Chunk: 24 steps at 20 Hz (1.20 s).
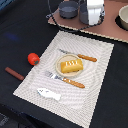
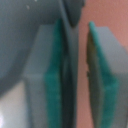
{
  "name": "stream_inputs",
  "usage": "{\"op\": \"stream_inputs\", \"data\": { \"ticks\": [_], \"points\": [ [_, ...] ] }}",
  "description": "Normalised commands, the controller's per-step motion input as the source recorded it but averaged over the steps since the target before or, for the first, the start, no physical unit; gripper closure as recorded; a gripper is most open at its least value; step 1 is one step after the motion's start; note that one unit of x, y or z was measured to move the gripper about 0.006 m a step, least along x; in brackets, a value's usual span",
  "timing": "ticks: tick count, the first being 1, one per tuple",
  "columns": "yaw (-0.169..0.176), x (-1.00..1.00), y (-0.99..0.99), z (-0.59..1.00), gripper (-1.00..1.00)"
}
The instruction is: Interact with the objects in diverse but meaningful ways.
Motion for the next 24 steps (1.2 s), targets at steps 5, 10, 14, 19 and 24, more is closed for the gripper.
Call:
{"op": "stream_inputs", "data": {
  "ticks": [5,10,14,19,24],
  "points": [
    [0.0,0.19,0.36,0.71,-1.0],
    [-0.017,0.08,0.17,1.0,-1.0],
    [-0.036,0.26,0.02,1.0,-1.0],
    [-0.058,0.2,-0.25,0.64,-1.0],
    [-0.056,-0.18,-0.76,0.01,-1.0]
  ]
}}
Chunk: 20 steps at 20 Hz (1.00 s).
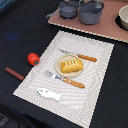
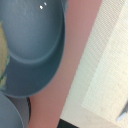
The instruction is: Interact with the objects in diverse but meaningful ways.
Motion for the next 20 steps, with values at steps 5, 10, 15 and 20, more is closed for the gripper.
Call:
{"op": "stream_inputs", "data": {
  "ticks": [5,10,15,20],
  "points": [
    [-0.003,-0.16,-0.94,0.07,-1.0],
    [0.0,-0.04,-1.0,0.12,-1.0],
    [-0.002,0.11,-0.98,0.17,-1.0],
    [-0.025,0.3,-0.84,0.03,-1.0]
  ]
}}
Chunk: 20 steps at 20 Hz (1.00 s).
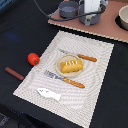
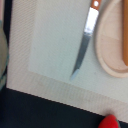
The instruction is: Interact with the objects in diverse but meaningful ways.
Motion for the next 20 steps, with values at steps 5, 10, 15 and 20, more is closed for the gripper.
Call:
{"op": "stream_inputs", "data": {
  "ticks": [5,10,15,20],
  "points": [
    [-0.019,0.27,-0.77,-0.03,-1.0],
    [-0.001,0.19,-0.55,-0.15,-1.0],
    [0.002,0.16,-0.32,-0.2,-1.0],
    [0.028,0.21,-0.32,-0.2,-1.0]
  ]
}}
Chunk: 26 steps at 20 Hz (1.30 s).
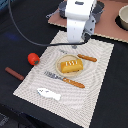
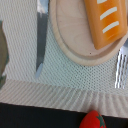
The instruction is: Interact with the objects in diverse but meaningful ways.
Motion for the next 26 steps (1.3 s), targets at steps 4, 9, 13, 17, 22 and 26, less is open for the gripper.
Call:
{"op": "stream_inputs", "data": {
  "ticks": [4,9,13,17,22,26],
  "points": [
    [0.069,0.22,-0.47,-0.19,-1.0],
    [0.162,0.16,-0.52,-0.06,-1.0],
    [0.132,0.23,-0.53,0.0,-1.0],
    [0.062,0.21,-0.33,-0.15,-1.0],
    [0.035,0.17,-0.14,-0.27,-1.0],
    [0.023,0.12,-0.14,-0.28,-1.0]
  ]
}}
